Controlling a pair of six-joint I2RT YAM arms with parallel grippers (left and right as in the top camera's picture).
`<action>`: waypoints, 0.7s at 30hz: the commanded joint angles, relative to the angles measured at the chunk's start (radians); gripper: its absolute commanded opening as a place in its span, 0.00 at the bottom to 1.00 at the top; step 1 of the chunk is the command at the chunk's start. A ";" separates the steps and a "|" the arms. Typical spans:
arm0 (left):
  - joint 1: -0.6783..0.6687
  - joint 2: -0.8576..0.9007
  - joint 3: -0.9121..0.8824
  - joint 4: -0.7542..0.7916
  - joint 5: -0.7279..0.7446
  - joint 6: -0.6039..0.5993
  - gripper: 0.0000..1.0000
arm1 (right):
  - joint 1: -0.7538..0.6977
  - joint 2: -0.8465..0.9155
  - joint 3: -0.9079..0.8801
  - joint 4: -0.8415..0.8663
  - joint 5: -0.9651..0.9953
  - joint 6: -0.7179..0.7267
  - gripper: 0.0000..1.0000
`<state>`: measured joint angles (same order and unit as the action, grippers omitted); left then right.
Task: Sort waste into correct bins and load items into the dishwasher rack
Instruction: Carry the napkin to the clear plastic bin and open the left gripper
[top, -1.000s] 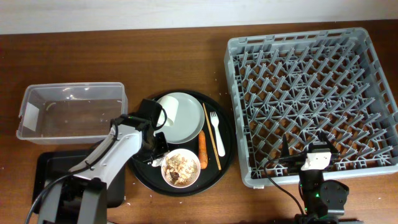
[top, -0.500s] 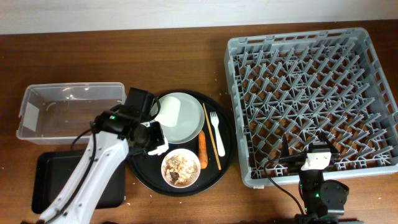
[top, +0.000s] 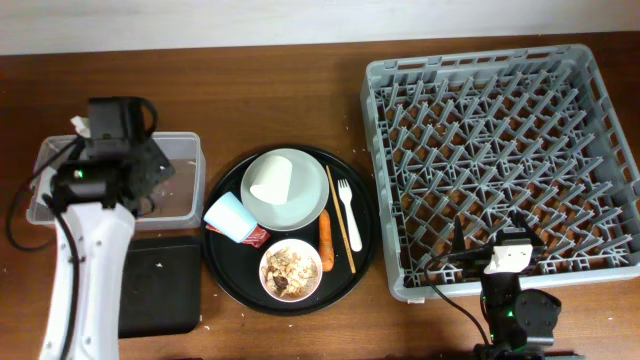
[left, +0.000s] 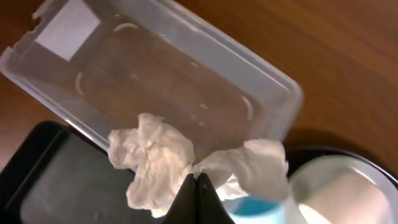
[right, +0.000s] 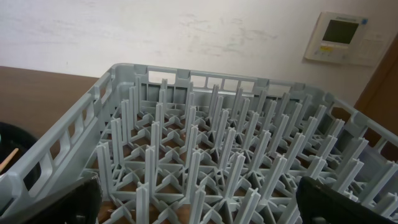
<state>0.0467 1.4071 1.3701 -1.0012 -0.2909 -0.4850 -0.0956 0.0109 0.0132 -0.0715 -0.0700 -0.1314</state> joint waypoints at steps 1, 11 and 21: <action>0.049 0.124 0.013 0.026 0.010 0.031 0.00 | 0.004 -0.007 -0.008 -0.001 0.002 0.001 0.99; 0.059 0.342 0.020 0.119 0.014 0.031 0.74 | 0.004 -0.007 -0.008 -0.001 0.002 0.000 0.99; 0.033 0.097 0.158 -0.283 0.305 0.079 0.75 | 0.004 -0.007 -0.008 -0.001 0.002 0.000 0.99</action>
<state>0.0975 1.6386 1.5017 -1.1820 -0.1047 -0.4179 -0.0956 0.0109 0.0132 -0.0715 -0.0696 -0.1314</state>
